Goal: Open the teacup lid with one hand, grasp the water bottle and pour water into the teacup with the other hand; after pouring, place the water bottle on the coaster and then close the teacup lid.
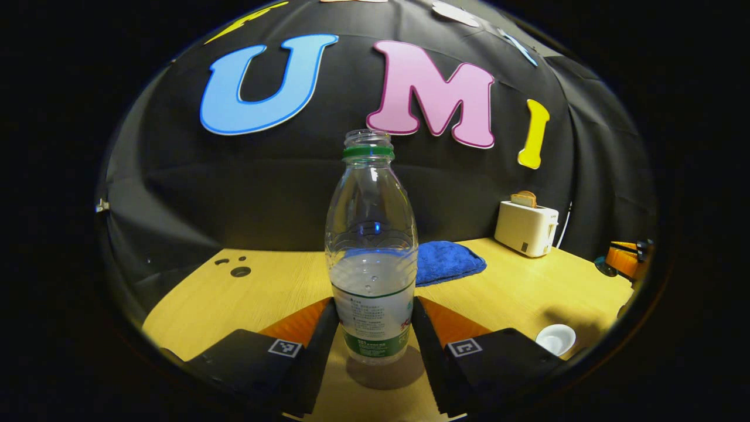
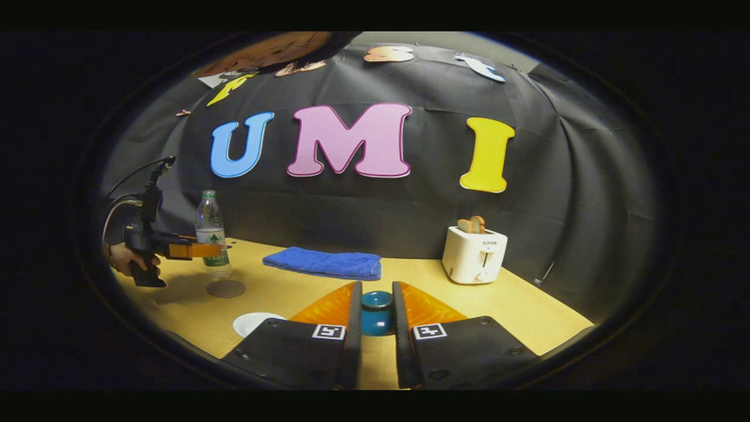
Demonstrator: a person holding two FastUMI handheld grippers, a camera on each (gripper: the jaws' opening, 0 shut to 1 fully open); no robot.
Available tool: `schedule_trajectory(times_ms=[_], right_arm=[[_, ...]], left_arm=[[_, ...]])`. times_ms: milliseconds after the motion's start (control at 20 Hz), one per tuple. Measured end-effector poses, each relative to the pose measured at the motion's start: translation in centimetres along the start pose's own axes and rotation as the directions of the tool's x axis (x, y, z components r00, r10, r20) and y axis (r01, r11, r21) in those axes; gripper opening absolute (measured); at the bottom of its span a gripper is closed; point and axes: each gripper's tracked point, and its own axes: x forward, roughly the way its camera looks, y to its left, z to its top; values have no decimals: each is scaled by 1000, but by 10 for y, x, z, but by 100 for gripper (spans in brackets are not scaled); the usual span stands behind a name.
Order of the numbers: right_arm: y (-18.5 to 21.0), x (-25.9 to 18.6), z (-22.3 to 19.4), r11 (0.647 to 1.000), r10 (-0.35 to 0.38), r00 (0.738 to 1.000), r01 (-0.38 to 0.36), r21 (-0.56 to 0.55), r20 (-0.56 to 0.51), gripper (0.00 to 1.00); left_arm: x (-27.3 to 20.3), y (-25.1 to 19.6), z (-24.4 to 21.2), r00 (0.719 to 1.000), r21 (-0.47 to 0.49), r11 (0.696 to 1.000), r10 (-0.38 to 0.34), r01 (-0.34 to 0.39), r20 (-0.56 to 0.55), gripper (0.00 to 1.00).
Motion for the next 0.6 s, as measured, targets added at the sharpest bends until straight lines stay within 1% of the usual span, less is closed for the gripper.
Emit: schedule_trajectory(times_ms=[50,150,200,250,400,450,600], right_arm=[[1,1,1,1000,0,1000,0,-2,0,32],[4,4,0,1000,0,1000,0,-4,-4,27],[5,5,-1,1000,1,1000,-1,-4,-6,27],[7,6,-1,1000,1,1000,-1,-4,-6,32],[12,8,-3,1000,5,1000,-5,-9,-14,32],[13,9,-4,1000,7,1000,-7,-10,-16,28],[15,10,-4,1000,4,1000,-5,-13,-18,27]], left_arm=[[0,-2,-5,1000,-4,1000,-8,8,-5,75],[-2,-3,-15,1000,14,1000,-14,14,-8,75],[0,-5,-19,1000,27,1000,-15,15,-8,75],[1,-6,-22,1000,35,999,-14,14,-6,75],[4,-6,-32,1000,19,1000,-17,17,-25,75],[3,-4,-33,1000,11,1000,-17,17,-24,76],[3,-6,-34,999,18,1000,-24,24,-22,77]])
